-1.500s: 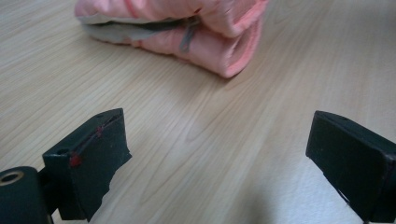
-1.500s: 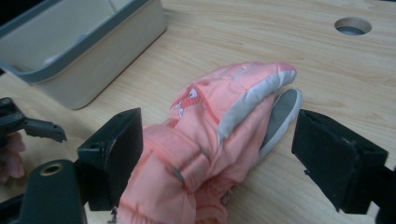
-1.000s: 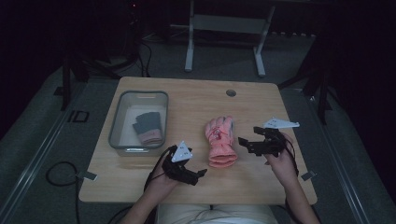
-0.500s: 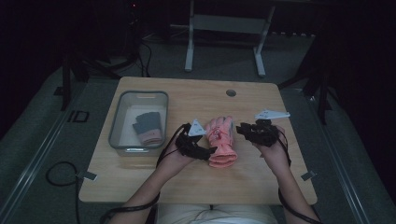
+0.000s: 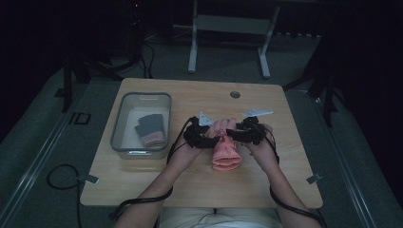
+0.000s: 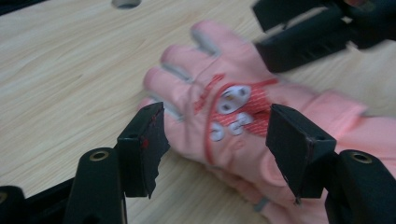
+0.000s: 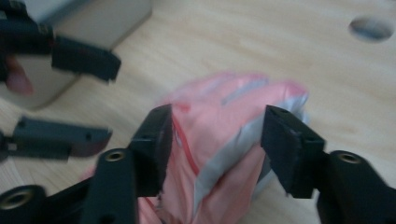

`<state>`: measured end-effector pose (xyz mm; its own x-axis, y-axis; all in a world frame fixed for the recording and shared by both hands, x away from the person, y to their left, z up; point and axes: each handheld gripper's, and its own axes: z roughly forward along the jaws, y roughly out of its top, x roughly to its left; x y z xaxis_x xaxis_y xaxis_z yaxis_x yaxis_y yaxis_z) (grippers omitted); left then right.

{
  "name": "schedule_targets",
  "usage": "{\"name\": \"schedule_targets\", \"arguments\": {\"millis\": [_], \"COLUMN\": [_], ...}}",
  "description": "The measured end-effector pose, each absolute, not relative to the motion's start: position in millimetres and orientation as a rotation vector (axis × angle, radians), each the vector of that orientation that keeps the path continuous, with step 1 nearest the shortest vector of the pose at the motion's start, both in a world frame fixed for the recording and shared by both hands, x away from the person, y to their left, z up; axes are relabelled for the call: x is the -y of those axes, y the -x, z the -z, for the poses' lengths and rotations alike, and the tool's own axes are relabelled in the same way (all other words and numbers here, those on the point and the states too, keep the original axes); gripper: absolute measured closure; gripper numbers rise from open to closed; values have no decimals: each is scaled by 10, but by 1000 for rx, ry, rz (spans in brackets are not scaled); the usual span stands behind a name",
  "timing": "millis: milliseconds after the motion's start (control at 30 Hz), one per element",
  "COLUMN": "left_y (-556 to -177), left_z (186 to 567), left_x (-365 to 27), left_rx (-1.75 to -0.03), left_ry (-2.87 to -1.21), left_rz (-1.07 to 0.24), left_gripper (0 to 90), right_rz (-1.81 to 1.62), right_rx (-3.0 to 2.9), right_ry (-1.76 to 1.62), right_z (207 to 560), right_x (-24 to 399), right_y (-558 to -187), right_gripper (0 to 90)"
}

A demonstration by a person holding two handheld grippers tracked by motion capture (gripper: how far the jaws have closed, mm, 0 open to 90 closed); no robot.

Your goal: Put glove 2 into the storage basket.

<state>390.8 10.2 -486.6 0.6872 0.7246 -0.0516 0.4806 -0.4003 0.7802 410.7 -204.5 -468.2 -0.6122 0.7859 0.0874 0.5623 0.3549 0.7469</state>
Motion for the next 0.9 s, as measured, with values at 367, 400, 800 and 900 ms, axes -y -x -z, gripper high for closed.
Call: {"name": "schedule_targets", "arguments": {"millis": [367, 400, 800, 900], "left_y": [-4098, -4115, -4340, -4361], "left_z": [5152, 5180, 5494, 5537], "left_x": [-10, -11, -29, -43], "left_rx": [-1053, -1072, -1164, -1155], "left_ry": [-2093, -2082, -1982, -1946], "left_rz": [-175, -154, 177, 253], "left_gripper": [285, 278, 310, 411], "right_rz": [-998, -1001, -1108, -1119], "right_rx": [-2501, -2516, -2565, -2575], "right_ry": [-1422, -1437, -1502, -1491], "right_z": [5116, 5135, 5317, 5319], "right_x": [2268, 2286, 2351, 2339], "right_y": [-4256, -4266, -4310, -4303], "right_gripper": [326, 326, 389, 441]}}
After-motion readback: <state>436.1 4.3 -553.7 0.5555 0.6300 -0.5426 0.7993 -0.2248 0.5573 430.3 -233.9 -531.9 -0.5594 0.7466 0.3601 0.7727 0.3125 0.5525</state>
